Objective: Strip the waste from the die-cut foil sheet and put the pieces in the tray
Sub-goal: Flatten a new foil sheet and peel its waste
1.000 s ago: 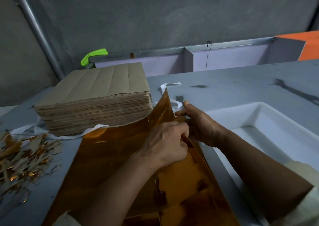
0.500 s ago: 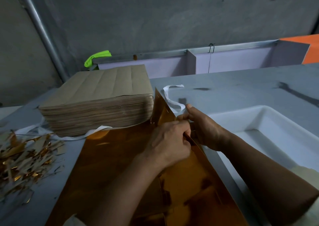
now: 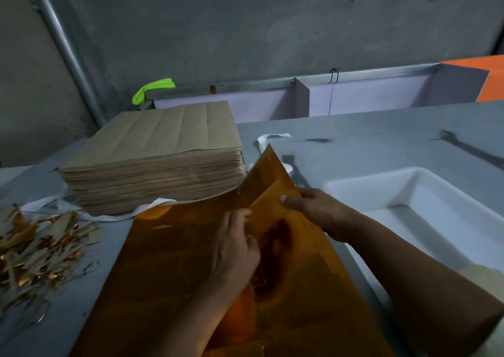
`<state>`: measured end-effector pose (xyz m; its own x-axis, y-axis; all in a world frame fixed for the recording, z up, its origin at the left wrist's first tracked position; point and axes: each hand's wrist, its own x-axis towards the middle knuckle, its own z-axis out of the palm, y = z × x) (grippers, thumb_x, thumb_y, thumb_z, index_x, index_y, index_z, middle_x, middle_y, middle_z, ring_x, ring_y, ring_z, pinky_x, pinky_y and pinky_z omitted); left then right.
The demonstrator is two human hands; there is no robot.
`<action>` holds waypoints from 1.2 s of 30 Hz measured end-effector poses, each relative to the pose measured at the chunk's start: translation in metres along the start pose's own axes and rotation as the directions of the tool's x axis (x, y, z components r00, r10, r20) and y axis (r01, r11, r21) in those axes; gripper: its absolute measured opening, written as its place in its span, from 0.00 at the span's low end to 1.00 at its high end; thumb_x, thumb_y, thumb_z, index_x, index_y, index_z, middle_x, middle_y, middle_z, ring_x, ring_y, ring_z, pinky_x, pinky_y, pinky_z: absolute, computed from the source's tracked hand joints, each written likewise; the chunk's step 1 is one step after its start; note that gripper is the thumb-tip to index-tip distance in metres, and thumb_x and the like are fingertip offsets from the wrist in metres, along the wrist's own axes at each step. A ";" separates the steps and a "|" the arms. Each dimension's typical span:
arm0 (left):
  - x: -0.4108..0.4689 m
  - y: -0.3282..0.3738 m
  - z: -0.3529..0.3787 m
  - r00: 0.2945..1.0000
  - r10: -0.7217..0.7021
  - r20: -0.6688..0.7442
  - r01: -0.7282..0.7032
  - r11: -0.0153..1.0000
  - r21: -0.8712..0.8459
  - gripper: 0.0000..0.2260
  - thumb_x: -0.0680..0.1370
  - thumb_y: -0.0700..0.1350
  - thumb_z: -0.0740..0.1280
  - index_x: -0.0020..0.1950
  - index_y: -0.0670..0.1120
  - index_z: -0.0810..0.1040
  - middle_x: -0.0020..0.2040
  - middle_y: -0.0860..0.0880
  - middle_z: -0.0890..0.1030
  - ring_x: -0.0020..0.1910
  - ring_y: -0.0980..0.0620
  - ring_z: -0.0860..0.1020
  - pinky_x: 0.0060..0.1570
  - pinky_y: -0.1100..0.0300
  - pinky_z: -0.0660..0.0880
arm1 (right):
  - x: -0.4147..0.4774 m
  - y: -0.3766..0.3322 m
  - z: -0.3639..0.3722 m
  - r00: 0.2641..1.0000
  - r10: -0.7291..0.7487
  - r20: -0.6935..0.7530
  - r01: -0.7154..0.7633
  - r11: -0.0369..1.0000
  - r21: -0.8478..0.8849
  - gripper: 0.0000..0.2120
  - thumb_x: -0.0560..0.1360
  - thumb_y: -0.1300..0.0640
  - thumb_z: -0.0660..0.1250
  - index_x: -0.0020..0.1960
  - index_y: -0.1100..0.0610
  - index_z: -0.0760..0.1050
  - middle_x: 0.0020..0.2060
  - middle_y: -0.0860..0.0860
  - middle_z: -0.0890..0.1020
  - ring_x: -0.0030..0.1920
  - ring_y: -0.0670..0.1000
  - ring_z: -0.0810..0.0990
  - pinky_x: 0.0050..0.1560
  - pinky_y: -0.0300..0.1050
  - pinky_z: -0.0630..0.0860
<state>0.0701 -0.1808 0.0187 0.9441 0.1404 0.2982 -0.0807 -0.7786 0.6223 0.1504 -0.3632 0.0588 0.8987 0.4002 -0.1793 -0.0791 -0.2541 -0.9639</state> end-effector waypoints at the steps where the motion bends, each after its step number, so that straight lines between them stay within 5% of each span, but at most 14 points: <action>1: 0.002 -0.009 0.001 0.995 -0.099 0.012 0.099 0.995 0.022 0.22 0.80 0.40 0.62 0.72 0.55 0.66 0.68 0.54 0.67 0.61 0.60 0.67 0.57 0.65 0.66 | 0.001 0.000 0.000 1.000 0.008 -0.028 -0.008 1.000 -0.004 0.10 0.79 0.44 0.66 0.55 0.48 0.76 0.50 0.51 0.85 0.50 0.54 0.85 0.51 0.52 0.82; 4: 0.009 -0.026 0.004 0.964 -0.251 0.089 0.240 0.964 0.116 0.23 0.83 0.44 0.57 0.78 0.56 0.59 0.77 0.54 0.58 0.71 0.53 0.64 0.66 0.58 0.66 | 0.002 0.000 0.001 0.995 0.013 -0.102 -0.014 1.000 -0.009 0.08 0.79 0.43 0.65 0.52 0.45 0.74 0.45 0.46 0.84 0.41 0.47 0.85 0.32 0.39 0.80; 6: 0.015 -0.029 0.006 0.944 -0.298 0.143 0.273 0.947 0.171 0.25 0.83 0.45 0.55 0.79 0.57 0.54 0.80 0.53 0.52 0.77 0.48 0.59 0.73 0.50 0.63 | 0.002 0.001 0.002 0.990 0.011 -0.142 -0.018 0.998 -0.054 0.07 0.79 0.44 0.64 0.50 0.46 0.75 0.43 0.46 0.83 0.37 0.45 0.85 0.28 0.36 0.77; 15: 0.034 -0.036 0.021 0.955 -0.220 0.199 0.146 0.932 0.331 0.26 0.84 0.50 0.52 0.80 0.53 0.47 0.81 0.51 0.49 0.80 0.49 0.45 0.78 0.47 0.45 | 0.004 0.000 0.003 0.979 0.013 -0.204 -0.045 0.987 -0.153 0.06 0.80 0.50 0.66 0.54 0.51 0.77 0.47 0.51 0.84 0.46 0.52 0.84 0.41 0.45 0.80; 27: 0.034 -0.046 0.030 0.965 -0.203 0.165 0.124 0.912 0.391 0.25 0.83 0.50 0.52 0.80 0.54 0.49 0.81 0.52 0.52 0.80 0.50 0.47 0.78 0.50 0.44 | 0.006 0.000 0.004 0.976 0.020 -0.215 -0.064 0.978 -0.200 0.05 0.80 0.52 0.66 0.52 0.53 0.76 0.46 0.54 0.84 0.45 0.55 0.85 0.48 0.52 0.83; 36: 0.035 -0.047 0.031 0.969 -0.191 0.156 0.115 0.910 0.399 0.25 0.83 0.51 0.53 0.80 0.54 0.51 0.81 0.53 0.53 0.80 0.51 0.47 0.78 0.49 0.44 | 0.006 0.001 0.005 0.971 -0.002 -0.239 -0.062 0.964 -0.259 0.04 0.80 0.53 0.66 0.46 0.50 0.76 0.42 0.53 0.83 0.42 0.54 0.84 0.38 0.44 0.80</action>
<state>0.1165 -0.1583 -0.0230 0.9803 0.1893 0.0569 0.1627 -0.9361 0.3118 0.1534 -0.3571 0.0562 0.9759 0.1787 -0.1254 -0.0203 -0.4978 -0.8670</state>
